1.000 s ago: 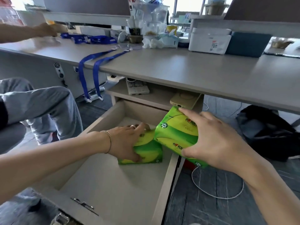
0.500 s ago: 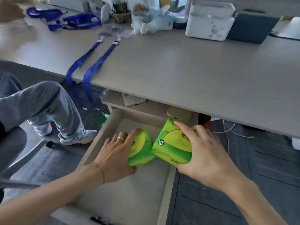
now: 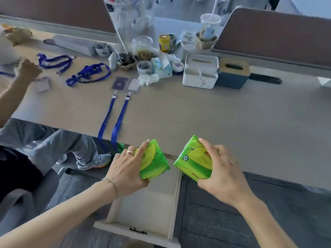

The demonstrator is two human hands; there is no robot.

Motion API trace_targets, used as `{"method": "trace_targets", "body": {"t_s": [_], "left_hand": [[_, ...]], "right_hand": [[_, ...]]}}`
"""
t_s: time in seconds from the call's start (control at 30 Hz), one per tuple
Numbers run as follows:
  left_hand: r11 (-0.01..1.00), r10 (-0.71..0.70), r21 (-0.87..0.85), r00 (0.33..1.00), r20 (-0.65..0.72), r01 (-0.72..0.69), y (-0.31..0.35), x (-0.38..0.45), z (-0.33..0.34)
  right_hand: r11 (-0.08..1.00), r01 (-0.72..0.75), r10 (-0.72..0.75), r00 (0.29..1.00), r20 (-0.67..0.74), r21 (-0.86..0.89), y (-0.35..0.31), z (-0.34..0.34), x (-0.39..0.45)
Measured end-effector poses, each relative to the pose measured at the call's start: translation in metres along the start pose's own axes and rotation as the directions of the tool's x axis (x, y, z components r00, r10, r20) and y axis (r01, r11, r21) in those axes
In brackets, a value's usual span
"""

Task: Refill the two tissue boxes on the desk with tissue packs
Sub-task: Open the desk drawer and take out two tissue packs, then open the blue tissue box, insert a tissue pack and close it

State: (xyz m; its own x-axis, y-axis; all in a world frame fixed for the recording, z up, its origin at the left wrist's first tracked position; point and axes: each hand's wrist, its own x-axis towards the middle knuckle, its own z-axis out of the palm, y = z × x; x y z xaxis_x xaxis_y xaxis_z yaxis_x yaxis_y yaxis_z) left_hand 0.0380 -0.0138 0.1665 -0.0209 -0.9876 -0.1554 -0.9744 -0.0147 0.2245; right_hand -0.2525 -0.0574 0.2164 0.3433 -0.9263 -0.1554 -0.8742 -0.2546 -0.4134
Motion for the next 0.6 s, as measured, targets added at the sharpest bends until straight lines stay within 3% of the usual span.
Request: {"method": "trace_targets", "body": {"t_s": [0.27, 0.6], "left_hand": [[0.999, 0.002, -0.052, 1.0, -0.012, -0.002, 0.032, 0.052, -0.066], [0.991, -0.117, -0.056, 0.987, 0.109, 0.124, 0.085, 0.162, -0.028]], "right_hand": [[0.996, -0.084, 0.086, 0.988, -0.129, 0.021, 0.002, -0.067, 0.017], [0.99, -0.135, 0.127, 0.979, -0.158, -0.04, 0.086, -0.085, 0.098]]}}
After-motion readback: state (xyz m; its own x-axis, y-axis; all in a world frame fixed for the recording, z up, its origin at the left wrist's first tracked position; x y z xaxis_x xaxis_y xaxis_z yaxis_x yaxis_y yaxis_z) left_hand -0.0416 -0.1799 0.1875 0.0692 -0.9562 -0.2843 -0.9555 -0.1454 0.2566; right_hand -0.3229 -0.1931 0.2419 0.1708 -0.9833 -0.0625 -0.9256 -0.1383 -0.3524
